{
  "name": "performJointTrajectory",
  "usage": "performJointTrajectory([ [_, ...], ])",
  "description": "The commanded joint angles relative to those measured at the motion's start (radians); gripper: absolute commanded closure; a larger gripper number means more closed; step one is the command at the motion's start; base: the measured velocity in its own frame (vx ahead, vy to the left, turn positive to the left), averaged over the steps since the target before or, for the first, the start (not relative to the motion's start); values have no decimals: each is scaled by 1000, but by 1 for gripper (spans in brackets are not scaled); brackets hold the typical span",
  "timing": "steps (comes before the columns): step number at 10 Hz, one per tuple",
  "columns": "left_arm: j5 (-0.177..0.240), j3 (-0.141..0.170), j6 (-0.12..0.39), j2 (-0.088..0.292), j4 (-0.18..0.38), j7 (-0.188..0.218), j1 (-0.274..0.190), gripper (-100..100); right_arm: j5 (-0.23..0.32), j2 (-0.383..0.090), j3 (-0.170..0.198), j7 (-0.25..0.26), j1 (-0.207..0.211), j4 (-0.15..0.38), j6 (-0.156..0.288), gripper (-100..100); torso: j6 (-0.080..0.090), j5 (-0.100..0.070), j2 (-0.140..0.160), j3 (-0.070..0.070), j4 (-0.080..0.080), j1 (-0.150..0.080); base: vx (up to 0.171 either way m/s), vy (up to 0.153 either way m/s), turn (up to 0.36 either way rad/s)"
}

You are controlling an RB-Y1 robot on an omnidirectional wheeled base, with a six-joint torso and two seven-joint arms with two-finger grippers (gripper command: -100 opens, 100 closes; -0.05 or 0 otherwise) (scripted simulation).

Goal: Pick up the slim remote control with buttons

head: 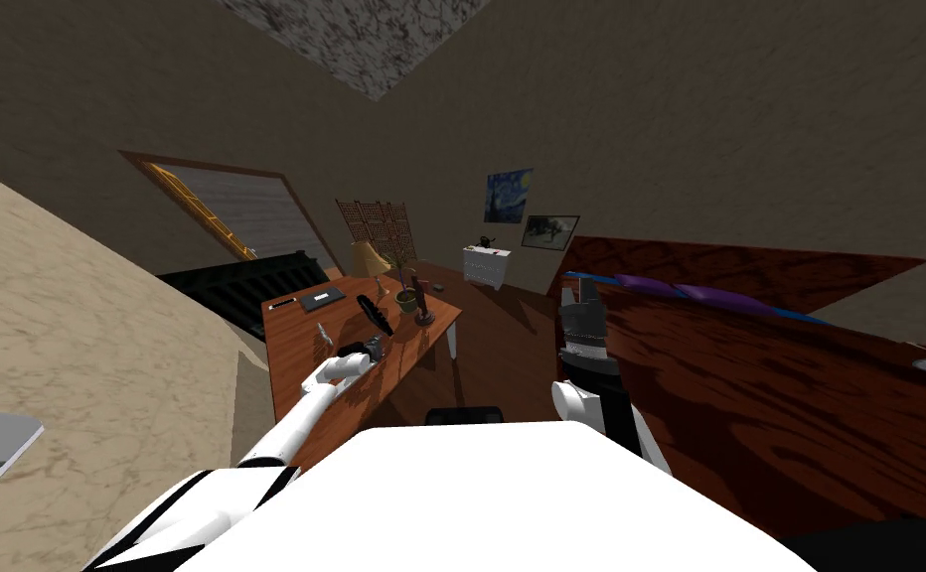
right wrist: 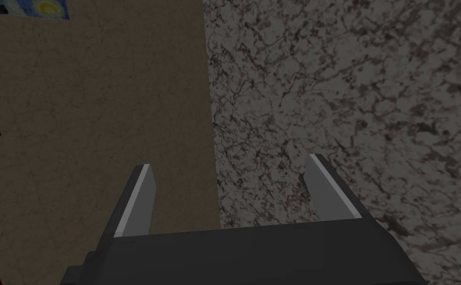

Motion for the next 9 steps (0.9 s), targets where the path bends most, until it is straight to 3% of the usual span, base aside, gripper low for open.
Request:
performJointTrajectory([
  [1, 21, 9, 50, 17, 48, 16, -19, -100, 0, 0, 0, 0, 0, 0, 0, 0, 0, 0, 0, 0, 0, 0, -1, 3, -141],
  [2, 21, 9, 64, 17, 48, 16, -19, -100, 0, 0, 0, 0, 0, 0, 0, 0, 1, 0, 0, 0, 0, 0, -1, 10, -72],
  [7, 101, 31, 197, 73, 185, 50, -66, -100, 0, 0, 0, 0, 0, 0, 0, 0, 0, 0, 0, 0, 0, 1, -3, 15, -100],
  [9, 101, 31, 216, 73, 188, 50, -66, -100, 0, 0, 0, 0, 0, 0, 0, 0, 0, 0, 0, 0, 0, 1, -2, 13, -21],
])
